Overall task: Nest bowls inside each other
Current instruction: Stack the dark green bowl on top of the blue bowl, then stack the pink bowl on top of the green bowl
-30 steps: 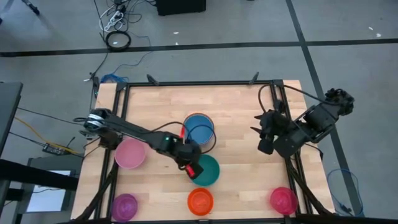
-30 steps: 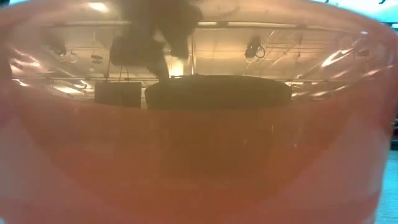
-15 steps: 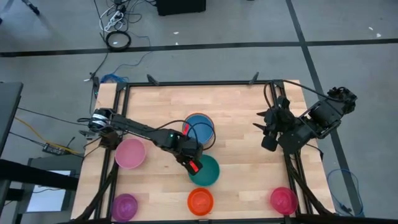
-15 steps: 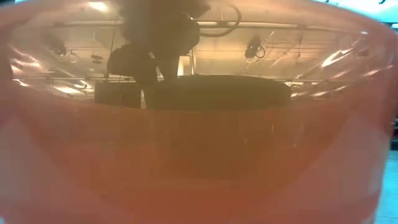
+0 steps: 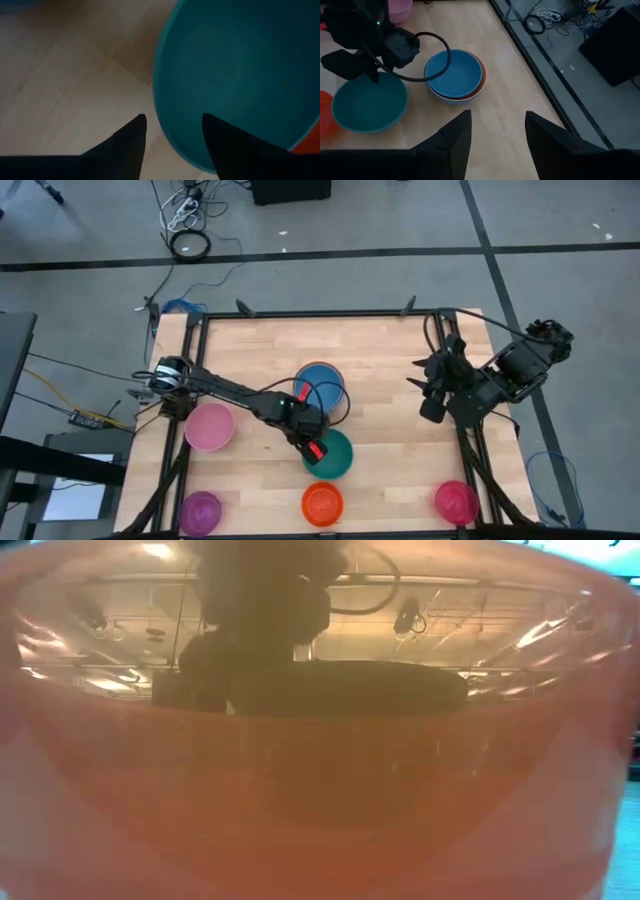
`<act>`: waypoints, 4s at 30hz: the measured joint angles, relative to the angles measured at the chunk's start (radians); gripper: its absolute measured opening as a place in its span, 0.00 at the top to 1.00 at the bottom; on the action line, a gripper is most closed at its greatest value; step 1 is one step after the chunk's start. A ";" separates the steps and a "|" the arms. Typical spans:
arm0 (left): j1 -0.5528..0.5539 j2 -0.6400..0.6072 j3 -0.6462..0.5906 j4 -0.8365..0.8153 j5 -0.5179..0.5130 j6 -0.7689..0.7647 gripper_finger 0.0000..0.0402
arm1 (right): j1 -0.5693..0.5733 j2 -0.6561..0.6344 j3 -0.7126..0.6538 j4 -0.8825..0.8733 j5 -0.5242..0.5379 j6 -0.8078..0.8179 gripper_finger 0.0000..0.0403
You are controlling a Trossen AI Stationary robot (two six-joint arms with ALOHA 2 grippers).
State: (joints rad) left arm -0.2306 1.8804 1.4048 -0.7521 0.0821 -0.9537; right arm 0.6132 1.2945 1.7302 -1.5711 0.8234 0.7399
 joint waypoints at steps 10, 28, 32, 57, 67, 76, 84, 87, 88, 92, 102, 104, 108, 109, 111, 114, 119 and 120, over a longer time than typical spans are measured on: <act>0.016 0.001 0.000 -0.012 0.017 0.106 0.96 | 0.000 0.000 0.000 0.003 0.010 0.001 0.58; 0.115 -0.006 0.368 -0.457 -0.226 0.281 0.99 | 0.000 0.001 0.000 0.004 0.026 0.003 0.58; 0.196 -0.006 0.410 -0.525 -0.317 0.320 0.99 | 0.000 0.001 0.000 0.006 0.026 0.003 0.58; 0.439 0.061 0.407 -0.556 -0.111 0.468 0.99 | 0.000 0.001 -0.006 0.008 0.048 0.000 0.58; 0.431 0.093 0.420 -0.547 -0.189 0.516 0.80 | 0.008 0.001 -0.006 0.014 0.056 0.000 0.58; 0.373 0.091 0.611 -0.750 -0.238 0.550 0.59 | 0.008 0.001 -0.006 0.013 0.059 0.001 0.58; 0.172 -0.008 0.509 -0.801 -0.173 0.530 0.55 | 0.040 0.001 -0.013 0.006 0.047 0.037 0.58; 0.099 -0.024 0.418 -0.823 -0.161 0.436 0.55 | 0.059 0.000 -0.018 0.003 0.048 0.065 0.58; 0.074 -0.031 0.383 -0.804 -0.151 0.406 0.55 | 0.066 0.001 -0.019 0.001 0.049 0.074 0.58; -0.034 -0.071 0.242 -0.811 -0.084 0.252 0.55 | 0.085 0.002 -0.019 0.000 0.053 0.096 0.58; -0.251 -0.230 -0.060 -0.784 -0.014 -0.200 0.55 | 0.086 0.002 -0.019 0.000 0.088 0.097 0.58; -0.279 -0.247 -0.084 -0.752 -0.015 -0.258 0.55 | 0.084 0.002 -0.019 0.000 0.090 0.097 0.58; -0.321 -0.254 -0.125 -0.687 -0.017 -0.318 0.55 | 0.082 0.002 -0.019 0.000 0.101 0.096 0.58; -0.327 -0.254 -0.138 -0.666 -0.017 -0.332 0.55 | 0.082 0.002 -0.019 0.000 0.101 0.096 0.58; -0.329 -0.254 -0.173 -0.632 -0.018 -0.353 0.55 | 0.082 0.002 -0.019 0.000 0.102 0.096 0.58; -0.332 -0.254 -0.228 -0.596 -0.017 -0.384 0.55 | 0.082 0.002 -0.019 0.000 0.101 0.096 0.58; -0.333 -0.254 -0.297 -0.596 -0.013 -0.423 0.55 | 0.082 0.002 -0.019 0.000 0.100 0.096 0.58; -0.333 -0.254 -0.306 -0.594 -0.013 -0.424 0.55 | 0.082 0.002 -0.019 0.000 0.100 0.096 0.58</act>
State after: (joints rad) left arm -0.5633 1.6268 1.0986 -1.3466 0.0692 -1.3776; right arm 0.6956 1.2964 1.7111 -1.5711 0.9237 0.8364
